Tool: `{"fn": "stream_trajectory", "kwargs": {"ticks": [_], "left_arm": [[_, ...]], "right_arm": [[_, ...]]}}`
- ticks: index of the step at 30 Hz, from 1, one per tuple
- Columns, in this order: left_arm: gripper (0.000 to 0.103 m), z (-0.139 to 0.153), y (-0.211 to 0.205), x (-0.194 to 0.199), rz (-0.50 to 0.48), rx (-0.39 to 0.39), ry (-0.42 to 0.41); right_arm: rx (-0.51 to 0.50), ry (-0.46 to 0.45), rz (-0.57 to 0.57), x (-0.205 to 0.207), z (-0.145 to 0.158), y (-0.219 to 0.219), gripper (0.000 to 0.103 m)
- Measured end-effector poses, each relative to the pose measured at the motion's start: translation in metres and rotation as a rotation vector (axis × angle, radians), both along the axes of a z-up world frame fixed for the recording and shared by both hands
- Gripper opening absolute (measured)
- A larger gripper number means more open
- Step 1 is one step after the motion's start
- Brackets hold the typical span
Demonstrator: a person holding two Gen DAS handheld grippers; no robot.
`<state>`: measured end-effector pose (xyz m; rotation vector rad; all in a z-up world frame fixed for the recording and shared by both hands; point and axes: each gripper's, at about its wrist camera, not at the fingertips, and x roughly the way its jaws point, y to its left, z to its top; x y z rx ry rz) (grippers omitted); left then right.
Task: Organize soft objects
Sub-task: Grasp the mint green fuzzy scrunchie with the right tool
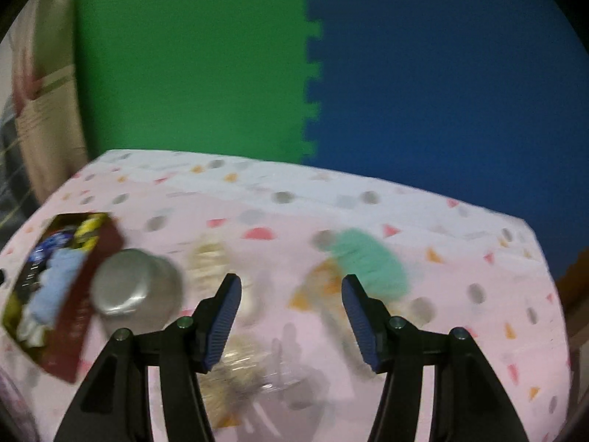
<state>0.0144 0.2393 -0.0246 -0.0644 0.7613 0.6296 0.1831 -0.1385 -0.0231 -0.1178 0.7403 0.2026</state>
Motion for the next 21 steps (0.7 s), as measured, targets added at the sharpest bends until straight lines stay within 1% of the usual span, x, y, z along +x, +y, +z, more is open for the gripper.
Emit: {"fn": "stream_trajectory", "kwargs": {"ticks": [2,4,10,13,16,17,19,20,21], "left_arm": [[0.093,0.0,-0.012,0.003,-0.041,0.032,0.008],[0.094,-0.001,-0.022,0.006,-0.091,0.046,0.022],[0.094,0.0,-0.063,0.013,-0.244,0.083,0.057],[0.094,0.002,-0.083,0.016,-0.31,0.104,0.065],[0.094,0.002,-0.103,0.023,-0.367,0.099,0.075],[0.094,0.002,-0.11,0.025,-0.377,0.104,0.078],[0.094,0.0,-0.125,0.028,-0.407,0.119,0.074],[0.094,-0.002,-0.131,0.03,-0.42,0.126,0.078],[0.094,-0.003,-0.137,0.032,-0.435,0.128,0.084]], "right_arm": [[-0.002,0.004,-0.014,0.014,-0.003,-0.01,0.058],[-0.009,0.005,-0.01,0.027,-0.007,-0.016,0.058],[-0.057,0.026,0.012,0.058,-0.03,-0.016,0.058],[-0.081,0.028,0.017,0.063,-0.039,-0.015,0.058],[-0.094,0.029,0.01,0.063,-0.046,-0.018,0.058],[-0.091,0.024,0.008,0.06,-0.046,-0.02,0.056],[-0.062,0.006,0.017,0.054,-0.044,-0.026,0.043],[-0.054,0.004,0.016,0.052,-0.043,-0.028,0.033],[-0.043,0.003,0.014,0.049,-0.042,-0.031,0.03]]}}
